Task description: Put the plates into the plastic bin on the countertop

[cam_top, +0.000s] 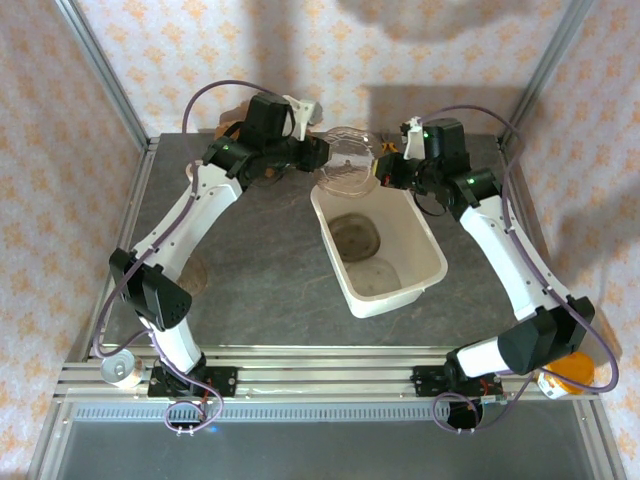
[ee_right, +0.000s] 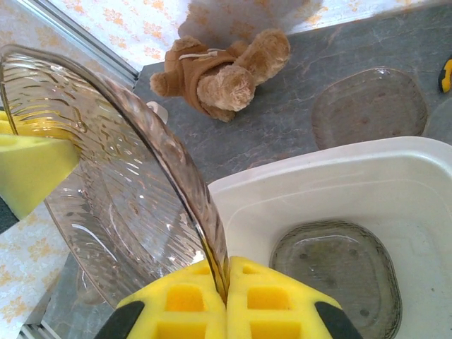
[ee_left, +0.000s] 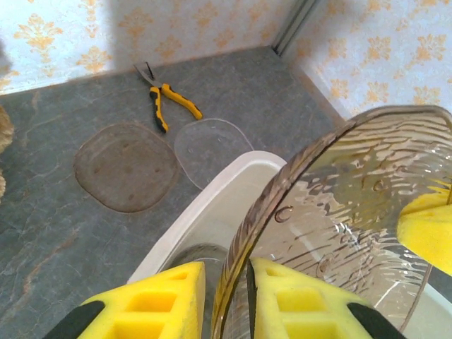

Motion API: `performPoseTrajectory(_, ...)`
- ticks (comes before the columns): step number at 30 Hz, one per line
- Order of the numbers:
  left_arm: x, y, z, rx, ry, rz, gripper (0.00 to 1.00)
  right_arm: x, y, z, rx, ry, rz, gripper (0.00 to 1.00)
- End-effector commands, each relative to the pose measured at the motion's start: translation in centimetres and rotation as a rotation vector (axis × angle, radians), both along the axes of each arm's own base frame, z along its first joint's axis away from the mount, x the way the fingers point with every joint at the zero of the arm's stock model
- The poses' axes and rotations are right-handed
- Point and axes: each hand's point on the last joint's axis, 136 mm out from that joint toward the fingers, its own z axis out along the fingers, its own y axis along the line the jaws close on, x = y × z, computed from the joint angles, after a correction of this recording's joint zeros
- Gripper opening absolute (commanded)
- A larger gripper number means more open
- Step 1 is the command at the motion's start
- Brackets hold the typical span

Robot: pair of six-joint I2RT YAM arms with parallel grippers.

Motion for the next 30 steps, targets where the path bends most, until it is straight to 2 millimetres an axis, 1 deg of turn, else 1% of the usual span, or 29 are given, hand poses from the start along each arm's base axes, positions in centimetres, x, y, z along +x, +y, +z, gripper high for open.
performPoseTrajectory(1, -1.1, -0.7, 0.4, 0.022, 0.005, -0.063, 0.26, -0.3, -1.0, 1.0, 0.0, -0.032, -0.04, 0.0)
performPoseTrajectory(5, -1.3, -0.6, 0.1, 0.034, 0.016, -0.068, 0.32, -0.1, -1.5, 1.0, 0.006, -0.031, -0.07, 0.0)
performPoseTrajectory(7, -1.3, -0.4, 0.1, 0.038, 0.015, -0.062, 0.33, 0.0, -1.6, 1.0, 0.014, -0.036, -0.076, 0.0)
performPoseTrajectory(12, -1.3, -0.6, 0.5, 0.015, 0.008, -0.059, 0.31, 0.1, -1.6, 0.7, 0.017, -0.023, -0.079, 0.0)
performPoseTrajectory(16, -0.9, -1.1, -0.4, 0.018, 0.036, -0.065, 0.31, 0.0, -1.3, 0.9, 0.034, -0.023, -0.071, 0.0)
performPoseTrajectory(20, -0.8, -1.0, -0.6, 0.023, 0.034, -0.058, 0.2, 0.0, -1.5, 0.9, 0.032, -0.024, -0.076, 0.0)
performPoseTrajectory(25, -0.8, -1.3, -0.4, 0.025, 0.033, -0.07, 0.16, 0.0, -1.3, 0.5, 0.037, -0.009, -0.069, 0.0)
performPoseTrajectory(28, -0.9, -1.4, -0.4, 0.04, 0.028, -0.079, 0.1, 0.0, -1.3, 0.3, 0.036, -0.005, -0.071, 0.0)
performPoseTrajectory(30, -1.1, -1.4, -0.2, 0.044, 0.023, -0.085, 0.06, -0.1, -1.5, 0.2, 0.026, -0.001, -0.072, 0.03)
